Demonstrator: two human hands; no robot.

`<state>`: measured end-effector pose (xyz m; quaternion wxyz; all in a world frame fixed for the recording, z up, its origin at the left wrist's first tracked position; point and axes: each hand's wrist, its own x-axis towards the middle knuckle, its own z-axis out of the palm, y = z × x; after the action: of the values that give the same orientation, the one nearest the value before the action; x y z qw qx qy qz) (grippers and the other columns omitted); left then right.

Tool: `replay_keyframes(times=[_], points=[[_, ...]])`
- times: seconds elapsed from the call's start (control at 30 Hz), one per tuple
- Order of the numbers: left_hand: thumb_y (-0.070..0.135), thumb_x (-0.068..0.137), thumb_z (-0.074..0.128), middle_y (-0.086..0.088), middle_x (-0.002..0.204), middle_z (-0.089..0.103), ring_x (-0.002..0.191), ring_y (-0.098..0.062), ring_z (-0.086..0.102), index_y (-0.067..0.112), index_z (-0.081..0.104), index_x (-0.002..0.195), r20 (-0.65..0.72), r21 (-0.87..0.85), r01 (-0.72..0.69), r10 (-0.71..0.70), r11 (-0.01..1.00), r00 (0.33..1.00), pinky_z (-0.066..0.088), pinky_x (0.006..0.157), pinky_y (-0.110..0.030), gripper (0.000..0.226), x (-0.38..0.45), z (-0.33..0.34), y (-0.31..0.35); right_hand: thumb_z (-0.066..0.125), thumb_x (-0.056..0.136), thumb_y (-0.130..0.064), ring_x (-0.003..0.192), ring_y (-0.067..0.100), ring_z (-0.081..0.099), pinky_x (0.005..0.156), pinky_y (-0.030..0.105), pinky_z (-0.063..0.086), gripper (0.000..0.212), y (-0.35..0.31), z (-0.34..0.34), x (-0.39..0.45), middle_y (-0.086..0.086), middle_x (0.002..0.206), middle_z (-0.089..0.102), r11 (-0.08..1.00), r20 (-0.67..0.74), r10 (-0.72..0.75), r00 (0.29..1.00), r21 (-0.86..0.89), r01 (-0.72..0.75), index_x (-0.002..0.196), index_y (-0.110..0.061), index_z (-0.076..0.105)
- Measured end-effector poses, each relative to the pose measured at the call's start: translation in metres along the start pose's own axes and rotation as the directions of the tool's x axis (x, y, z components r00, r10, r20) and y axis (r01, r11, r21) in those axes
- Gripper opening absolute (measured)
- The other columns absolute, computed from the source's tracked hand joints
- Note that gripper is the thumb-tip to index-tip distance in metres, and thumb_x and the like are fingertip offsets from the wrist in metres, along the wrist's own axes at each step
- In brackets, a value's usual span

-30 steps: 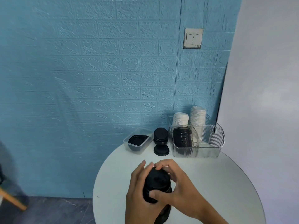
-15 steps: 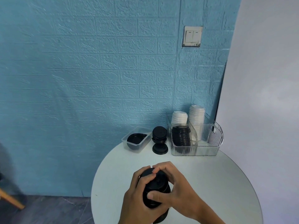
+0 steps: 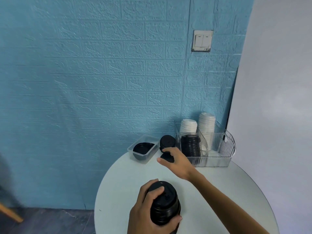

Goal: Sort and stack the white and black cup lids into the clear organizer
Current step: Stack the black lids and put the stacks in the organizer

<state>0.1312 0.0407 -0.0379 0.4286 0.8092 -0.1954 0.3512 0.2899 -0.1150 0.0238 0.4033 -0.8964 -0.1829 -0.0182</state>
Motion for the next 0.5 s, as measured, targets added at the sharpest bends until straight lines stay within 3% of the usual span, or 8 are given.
replay_keyframes(times=[0.23, 0.33, 0.5], points=[[0.060, 0.048, 0.092, 0.020, 0.141, 0.054, 0.126, -0.001, 0.059, 0.047, 0.056, 0.126, 0.003, -0.008, -0.011, 0.011, 1.000, 1.000, 0.053, 0.088, -0.009, 0.086, 0.001, 0.003, -0.003, 0.053, 0.090, -0.070, 0.137, 0.023, 0.044, 0.111, 0.038, 0.038, 0.077, 0.025, 0.032, 0.049, -0.002, 0.156, 0.035, 0.958, 0.073, 0.110, 0.991, -0.272, -0.086, 0.150, -0.024, 0.040], [0.060, 0.052, 0.091, 0.020, 0.143, 0.052, 0.128, -0.003, 0.058, 0.047, 0.054, 0.128, -0.002, -0.011, 0.010, -0.010, 1.000, 1.000, 0.055, 0.090, -0.014, 0.086, 0.001, 0.001, -0.002, 0.049, 0.096, -0.062, 0.139, 0.029, 0.038, 0.113, 0.042, 0.034, 0.071, 0.032, 0.043, 0.056, 0.004, 0.155, 0.035, 0.898, 0.047, 0.131, 0.990, -0.428, -0.099, 0.152, -0.021, 0.037], [0.062, 0.064, 0.086, 0.025, 0.148, 0.042, 0.133, -0.001, 0.050, 0.047, 0.046, 0.134, 0.049, 0.011, 0.054, -0.055, 0.998, 0.997, 0.042, 0.100, -0.005, 0.082, 0.002, 0.000, 0.002, 0.050, 0.100, -0.046, 0.136, 0.033, 0.037, 0.114, 0.047, 0.032, 0.054, 0.027, 0.051, 0.049, 0.009, 0.146, 0.042, 0.825, 0.026, 0.118, 0.993, -0.559, -0.083, 0.144, -0.015, 0.047]])
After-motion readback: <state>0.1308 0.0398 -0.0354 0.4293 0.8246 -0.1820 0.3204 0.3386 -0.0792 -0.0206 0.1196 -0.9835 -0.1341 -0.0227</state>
